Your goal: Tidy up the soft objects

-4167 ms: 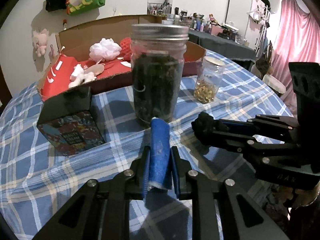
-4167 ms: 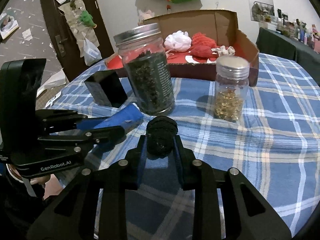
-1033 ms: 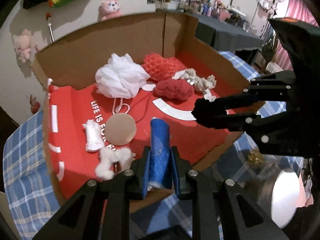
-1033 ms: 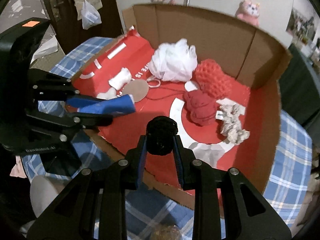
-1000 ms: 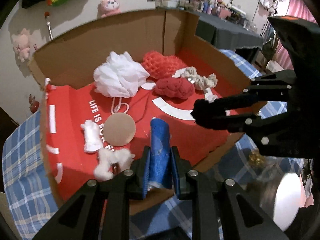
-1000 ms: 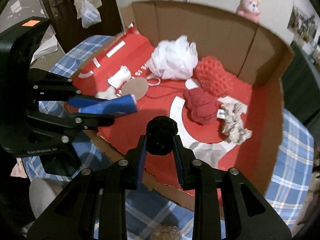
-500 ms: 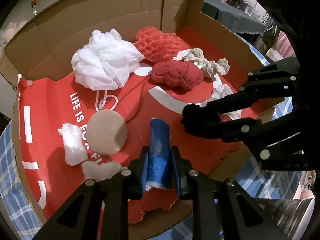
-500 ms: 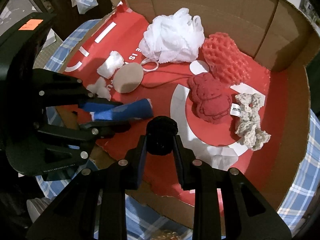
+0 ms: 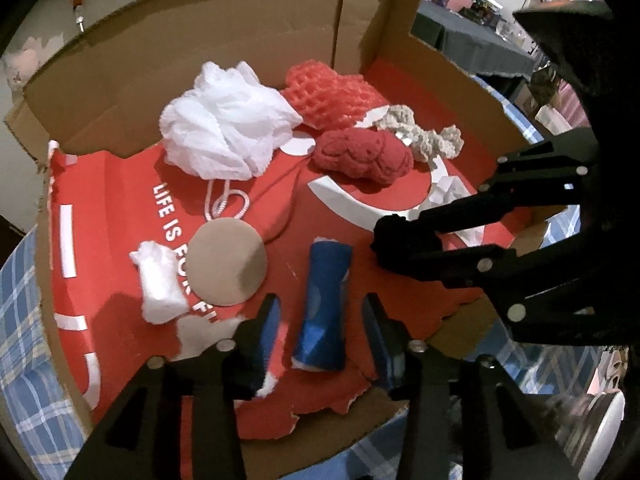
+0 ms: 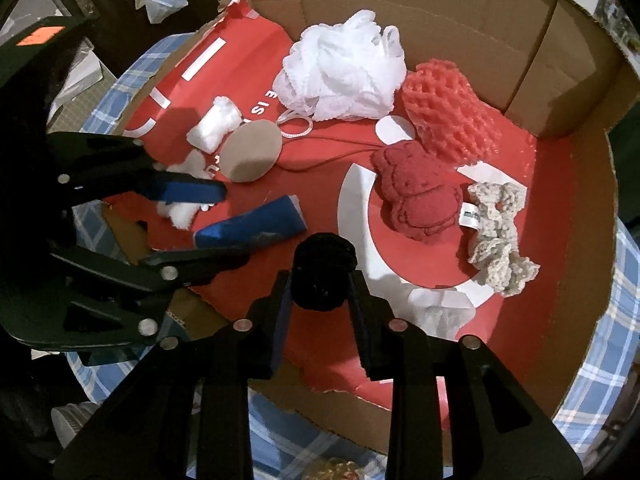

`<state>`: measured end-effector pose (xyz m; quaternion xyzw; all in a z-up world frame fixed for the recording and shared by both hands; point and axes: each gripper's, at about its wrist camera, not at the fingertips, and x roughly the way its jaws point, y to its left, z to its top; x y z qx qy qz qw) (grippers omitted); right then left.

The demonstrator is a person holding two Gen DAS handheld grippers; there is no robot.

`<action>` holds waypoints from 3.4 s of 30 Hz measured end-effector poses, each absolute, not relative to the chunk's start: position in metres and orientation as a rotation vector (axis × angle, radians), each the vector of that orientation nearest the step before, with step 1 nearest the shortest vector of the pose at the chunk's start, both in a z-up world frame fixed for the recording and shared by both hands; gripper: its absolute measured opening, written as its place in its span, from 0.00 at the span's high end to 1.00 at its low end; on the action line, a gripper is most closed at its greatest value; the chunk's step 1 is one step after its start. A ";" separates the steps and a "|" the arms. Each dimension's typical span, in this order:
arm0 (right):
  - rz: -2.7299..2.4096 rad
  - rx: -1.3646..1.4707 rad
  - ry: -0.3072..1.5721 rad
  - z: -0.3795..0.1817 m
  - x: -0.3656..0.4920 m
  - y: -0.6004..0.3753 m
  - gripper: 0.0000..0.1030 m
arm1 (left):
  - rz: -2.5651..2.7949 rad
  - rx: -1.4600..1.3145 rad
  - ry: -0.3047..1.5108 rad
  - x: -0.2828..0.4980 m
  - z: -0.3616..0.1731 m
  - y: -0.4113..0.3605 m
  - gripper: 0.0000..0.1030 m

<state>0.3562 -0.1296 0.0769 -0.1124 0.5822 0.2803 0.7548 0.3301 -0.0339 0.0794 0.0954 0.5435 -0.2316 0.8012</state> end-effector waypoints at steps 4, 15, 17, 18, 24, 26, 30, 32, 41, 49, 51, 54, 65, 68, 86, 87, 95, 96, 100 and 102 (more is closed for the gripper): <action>0.578 -0.254 1.253 0.080 0.355 -0.131 0.71 | -0.470 0.193 1.133 0.321 0.090 -0.024 0.44; 0.489 -0.203 1.179 0.100 0.338 -0.149 0.31 | -0.319 0.142 1.041 0.294 0.114 -0.011 0.15; 0.448 -0.166 1.165 0.106 0.334 -0.158 0.31 | -0.283 0.136 1.026 0.294 0.114 -0.011 0.09; 0.422 -0.148 1.161 0.108 0.331 -0.162 0.31 | -0.265 0.127 1.019 0.293 0.114 -0.010 0.08; 0.314 -0.087 1.133 0.112 0.313 -0.175 0.28 | -0.189 0.095 1.012 0.284 0.112 -0.008 0.07; 0.285 -0.086 1.124 0.110 0.309 -0.176 0.28 | -0.164 0.095 1.012 0.282 0.109 -0.009 0.05; 0.261 -0.071 1.119 0.105 0.304 -0.179 0.27 | -0.136 0.083 1.013 0.281 0.103 -0.010 0.03; 0.253 -0.062 1.120 0.101 0.303 -0.180 0.27 | -0.124 0.062 1.016 0.281 0.100 -0.009 0.02; 0.243 -0.027 1.122 0.089 0.302 -0.180 0.27 | -0.077 0.029 1.032 0.283 0.092 -0.005 0.00; 0.220 -0.036 1.119 0.082 0.304 -0.180 0.27 | -0.060 0.013 1.039 0.284 0.086 -0.005 0.00; 0.215 -0.042 1.120 0.080 0.303 -0.180 0.27 | -0.058 0.012 1.040 0.284 0.085 -0.005 0.00; 0.212 -0.024 1.119 0.079 0.303 -0.182 0.27 | -0.059 0.006 1.039 0.284 0.085 -0.005 0.00; 0.206 -0.035 1.112 0.078 0.301 -0.181 0.27 | -0.041 0.021 1.024 0.283 0.085 -0.005 0.00; 0.204 -0.043 1.103 0.079 0.300 -0.179 0.27 | -0.040 0.017 1.027 0.284 0.085 -0.004 0.00; 0.209 -0.030 1.103 0.080 0.301 -0.181 0.27 | -0.040 0.012 1.026 0.284 0.084 -0.003 0.00; 0.210 -0.032 1.103 0.080 0.301 -0.181 0.27 | -0.041 0.012 1.026 0.284 0.084 -0.003 0.00; 0.212 -0.028 1.104 0.079 0.301 -0.181 0.27 | -0.040 0.009 1.028 0.285 0.084 -0.003 0.00; 0.212 -0.028 1.104 0.079 0.301 -0.182 0.27 | -0.041 0.010 1.026 0.285 0.084 -0.003 0.00; 0.213 -0.028 1.104 0.079 0.301 -0.182 0.27 | -0.040 0.009 1.025 0.285 0.084 -0.003 0.00; 0.213 -0.027 1.105 0.079 0.301 -0.182 0.27 | -0.041 0.008 1.027 0.285 0.084 -0.003 0.00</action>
